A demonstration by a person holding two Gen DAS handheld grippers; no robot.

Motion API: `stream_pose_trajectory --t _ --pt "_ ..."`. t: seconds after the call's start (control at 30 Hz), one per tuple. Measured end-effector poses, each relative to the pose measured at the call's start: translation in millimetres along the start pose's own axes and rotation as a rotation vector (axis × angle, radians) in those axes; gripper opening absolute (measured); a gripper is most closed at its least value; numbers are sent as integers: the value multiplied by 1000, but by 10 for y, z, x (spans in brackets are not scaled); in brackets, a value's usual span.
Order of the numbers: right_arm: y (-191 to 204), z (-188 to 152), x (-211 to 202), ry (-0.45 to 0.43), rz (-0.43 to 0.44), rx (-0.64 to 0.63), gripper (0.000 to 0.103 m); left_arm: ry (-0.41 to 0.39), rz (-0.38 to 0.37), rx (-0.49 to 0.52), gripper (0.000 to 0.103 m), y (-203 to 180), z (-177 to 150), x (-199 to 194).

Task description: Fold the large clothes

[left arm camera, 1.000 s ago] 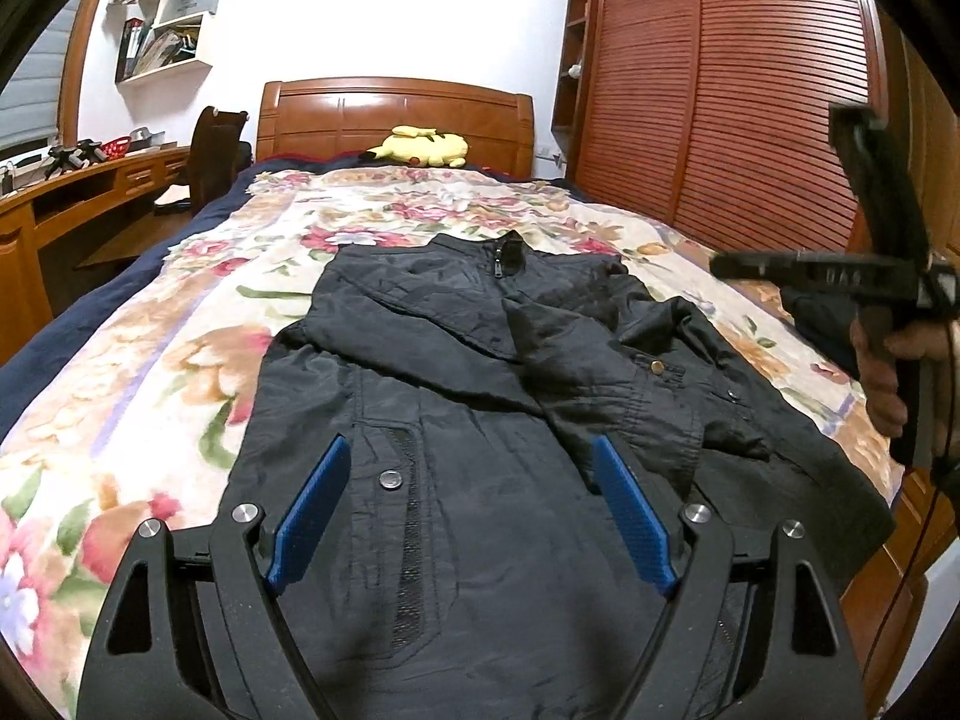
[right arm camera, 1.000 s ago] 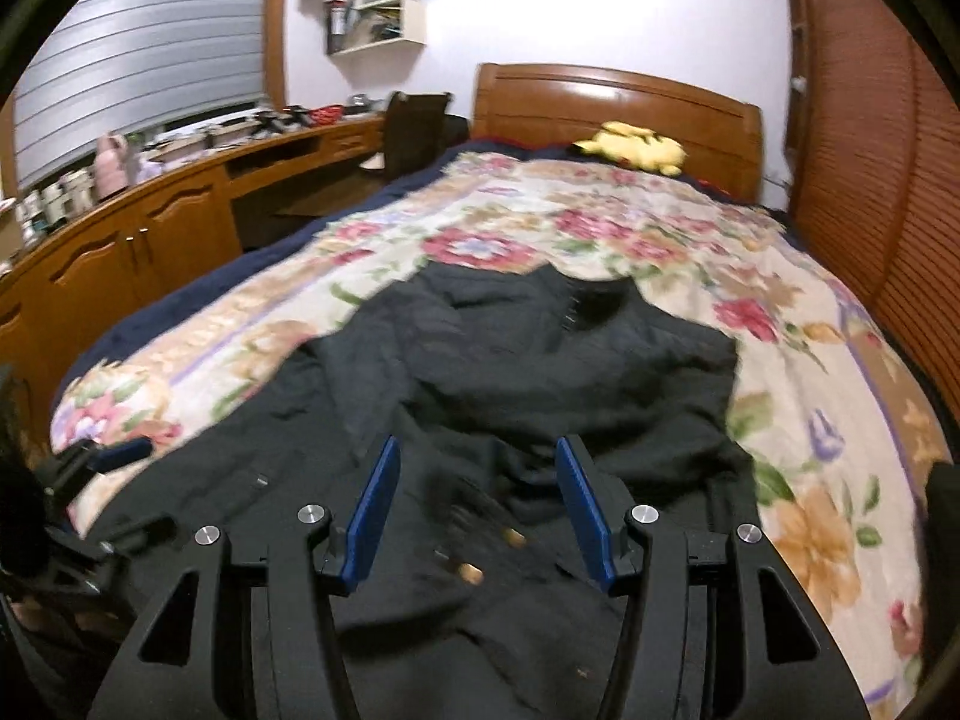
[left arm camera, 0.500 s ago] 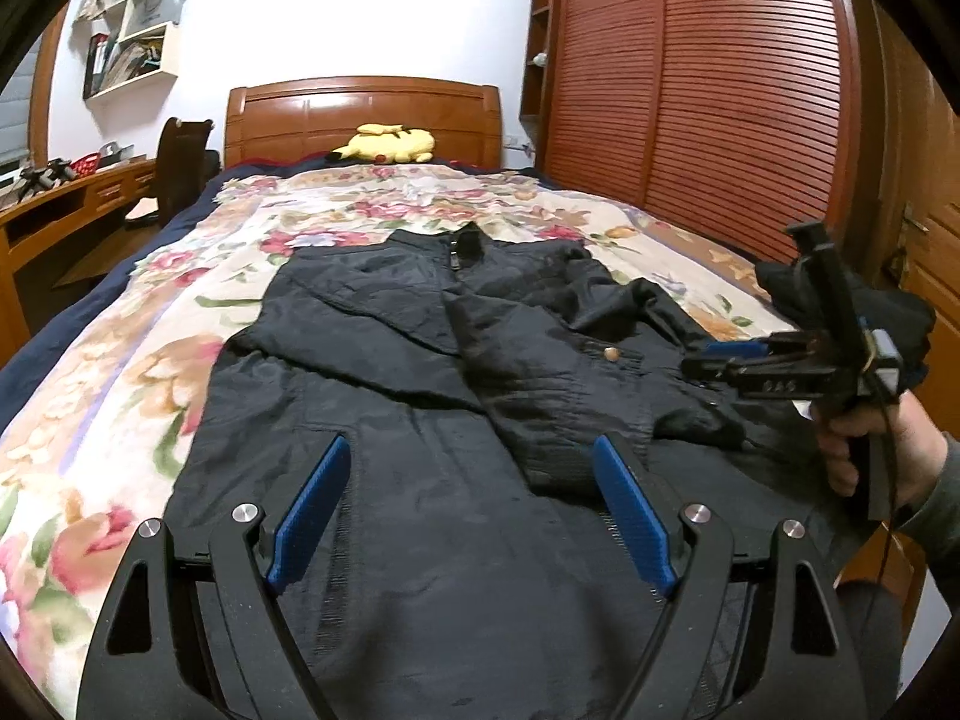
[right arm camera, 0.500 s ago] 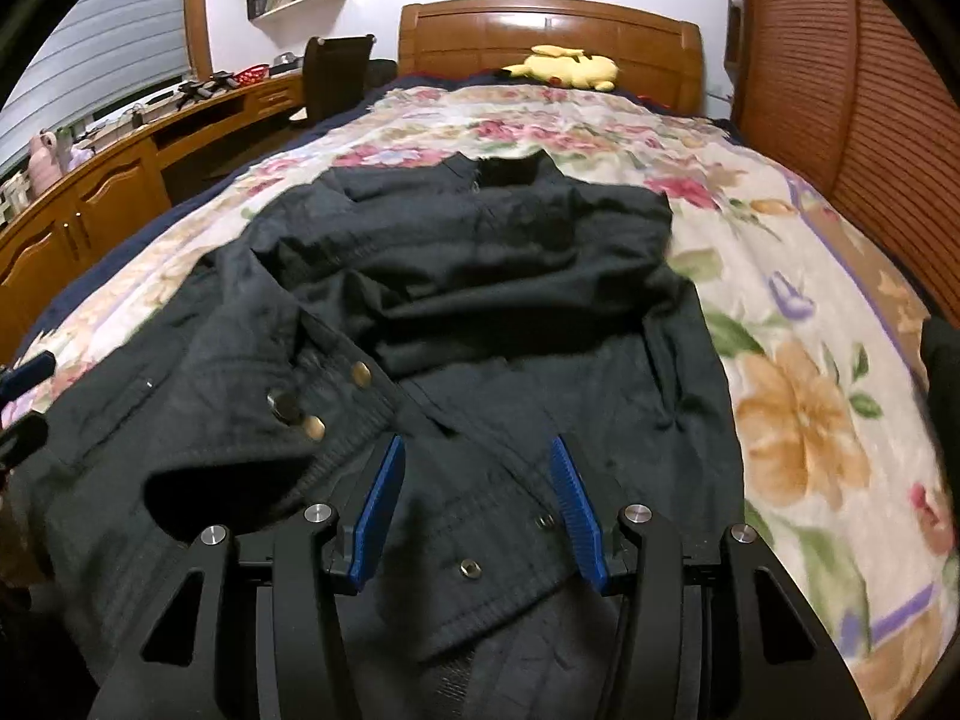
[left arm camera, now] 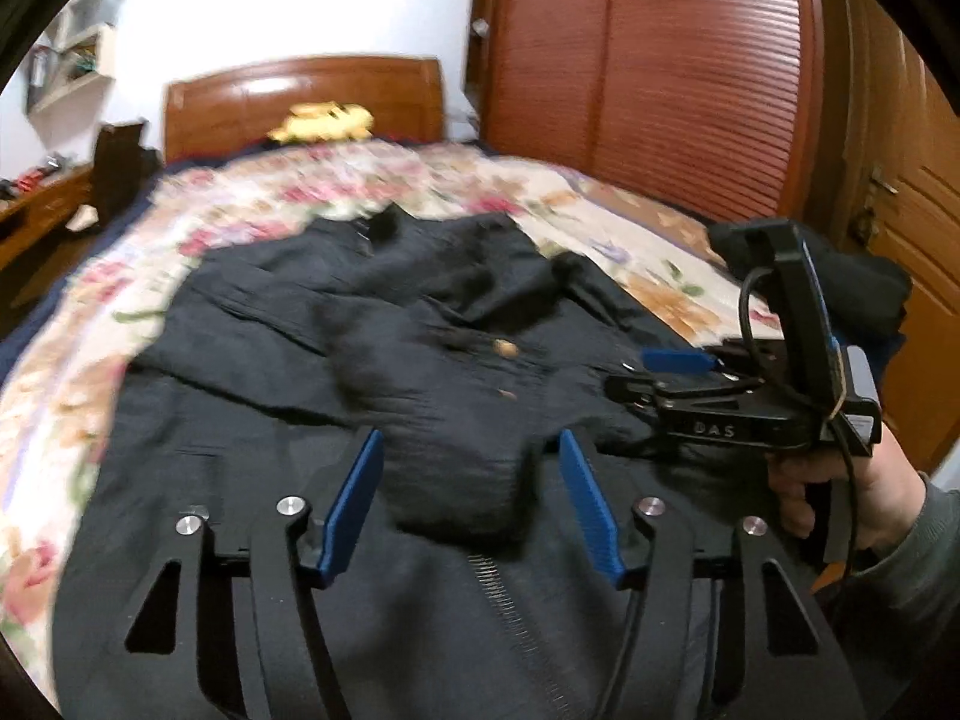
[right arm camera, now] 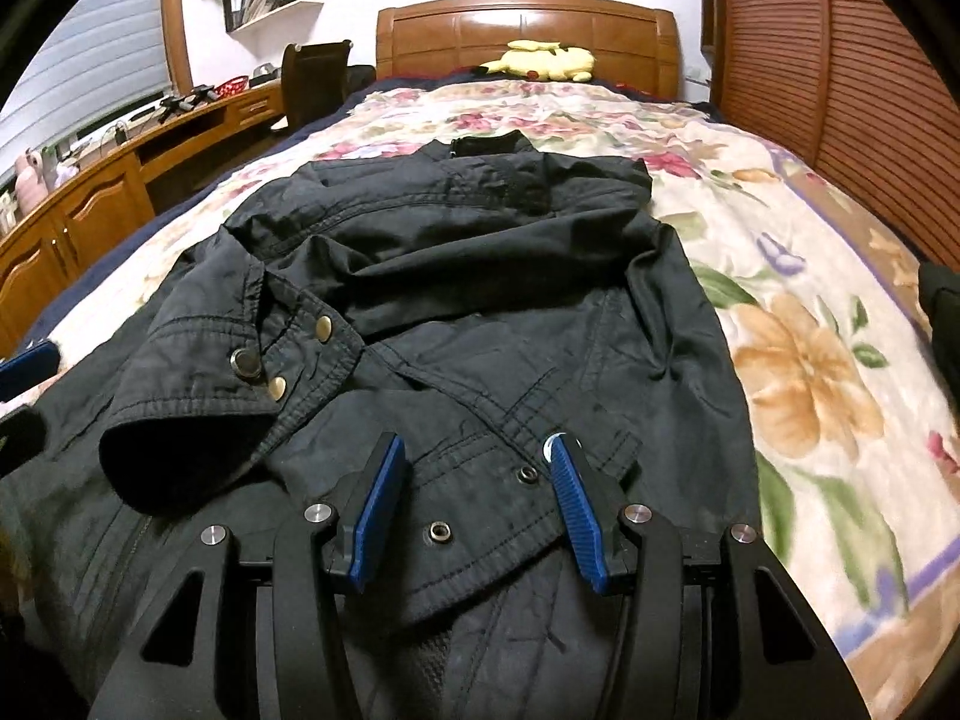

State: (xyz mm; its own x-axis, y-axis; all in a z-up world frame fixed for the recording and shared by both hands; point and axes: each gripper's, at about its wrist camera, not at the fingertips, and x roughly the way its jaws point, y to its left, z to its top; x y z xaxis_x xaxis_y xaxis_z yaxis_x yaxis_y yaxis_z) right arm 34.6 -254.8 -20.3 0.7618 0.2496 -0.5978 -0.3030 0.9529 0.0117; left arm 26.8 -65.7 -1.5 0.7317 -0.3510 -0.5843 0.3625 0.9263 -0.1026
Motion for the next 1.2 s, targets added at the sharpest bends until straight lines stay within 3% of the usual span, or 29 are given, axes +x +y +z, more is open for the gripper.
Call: stream_pose_trajectory --t 0.2,0.23,0.3,0.47,0.57,0.77,1.03,1.17,1.2 --pt "31 -15 -97 -31 2 -63 53 88 93 78 53 -128 51 345" --pt "30 -15 -108 -31 9 -71 53 101 110 82 49 -121 55 393" --pt "14 -19 -137 -38 17 -84 53 116 134 95 19 -108 57 442" --pt "-50 -36 -203 -53 44 -77 53 60 177 66 9 106 210 222" --pt "-98 -56 -204 -51 49 -65 53 17 228 -2 9 425 343 11" --pt "-147 -34 -184 -53 60 -45 53 52 331 -79 9 925 285 -115" --pt "-108 -32 -170 -57 56 -60 53 51 323 -110 12 1046 49 -278" --pt "-108 -36 -179 -58 54 -58 53 7 289 -111 41 975 27 -432" --pt "-112 -39 -180 -59 54 -57 53 1 284 -106 42 958 32 -444"
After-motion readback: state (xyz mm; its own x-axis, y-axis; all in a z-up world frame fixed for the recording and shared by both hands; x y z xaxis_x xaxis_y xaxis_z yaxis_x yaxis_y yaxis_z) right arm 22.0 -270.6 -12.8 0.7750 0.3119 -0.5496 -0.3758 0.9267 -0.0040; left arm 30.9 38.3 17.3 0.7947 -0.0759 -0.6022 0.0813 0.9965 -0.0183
